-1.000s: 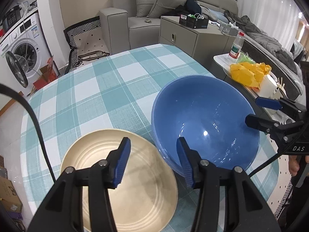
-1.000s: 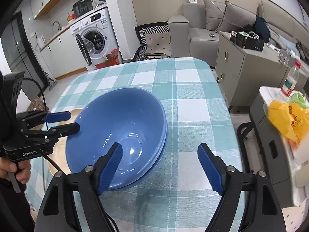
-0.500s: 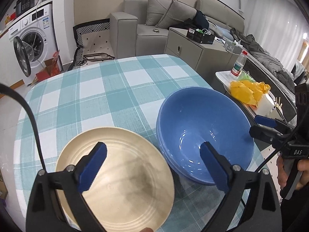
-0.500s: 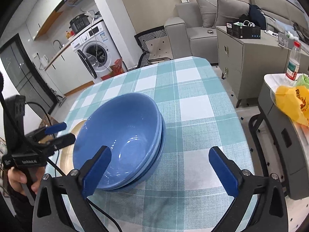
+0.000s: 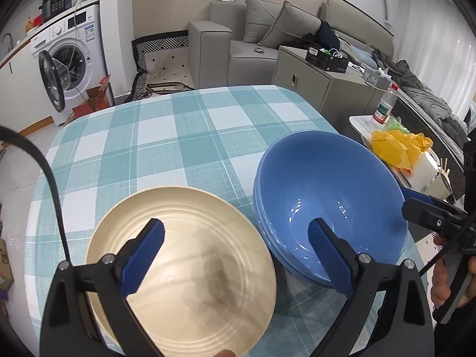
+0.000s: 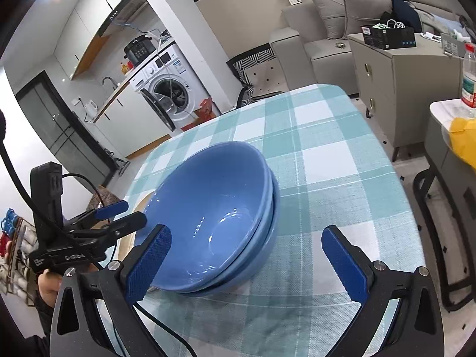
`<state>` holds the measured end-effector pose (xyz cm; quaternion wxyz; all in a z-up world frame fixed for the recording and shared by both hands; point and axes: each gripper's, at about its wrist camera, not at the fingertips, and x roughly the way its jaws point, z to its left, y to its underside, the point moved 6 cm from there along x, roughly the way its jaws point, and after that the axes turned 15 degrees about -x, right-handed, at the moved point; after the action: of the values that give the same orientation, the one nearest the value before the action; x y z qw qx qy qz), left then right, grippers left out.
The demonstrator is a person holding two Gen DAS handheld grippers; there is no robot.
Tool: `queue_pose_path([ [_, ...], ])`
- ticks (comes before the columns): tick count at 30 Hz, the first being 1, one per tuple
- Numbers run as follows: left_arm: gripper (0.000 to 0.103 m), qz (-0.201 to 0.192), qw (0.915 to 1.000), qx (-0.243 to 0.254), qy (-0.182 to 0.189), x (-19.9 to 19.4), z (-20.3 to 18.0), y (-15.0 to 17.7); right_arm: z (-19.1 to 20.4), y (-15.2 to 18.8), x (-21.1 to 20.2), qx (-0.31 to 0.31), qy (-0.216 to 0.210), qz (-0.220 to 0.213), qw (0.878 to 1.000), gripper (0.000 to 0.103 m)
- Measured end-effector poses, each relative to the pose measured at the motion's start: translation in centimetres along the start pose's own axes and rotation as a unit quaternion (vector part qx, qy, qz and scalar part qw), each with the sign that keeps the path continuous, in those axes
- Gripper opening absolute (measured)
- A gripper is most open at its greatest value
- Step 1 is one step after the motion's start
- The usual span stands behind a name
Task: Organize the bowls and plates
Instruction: 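Move both grippers to the rim of the three stacked blue bowls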
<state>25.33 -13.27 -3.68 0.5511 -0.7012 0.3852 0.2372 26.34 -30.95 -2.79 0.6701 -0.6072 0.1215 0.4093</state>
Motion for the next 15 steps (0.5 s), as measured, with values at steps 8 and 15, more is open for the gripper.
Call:
queue_pose_path([
  [8, 0.098, -0.005, 1.0000, -0.003, -0.005, 0.4, -0.5, 0.5, -0.4, 0.1, 0.6, 0.005, 0.012, 0.013, 1.000, 0.103],
  [15, 0.097, -0.006, 0.9999, 0.004, -0.007, 0.6, -0.7, 0.4, -0.5, 0.3, 1.2, 0.007, 0.017, 0.026, 1.000, 0.103],
])
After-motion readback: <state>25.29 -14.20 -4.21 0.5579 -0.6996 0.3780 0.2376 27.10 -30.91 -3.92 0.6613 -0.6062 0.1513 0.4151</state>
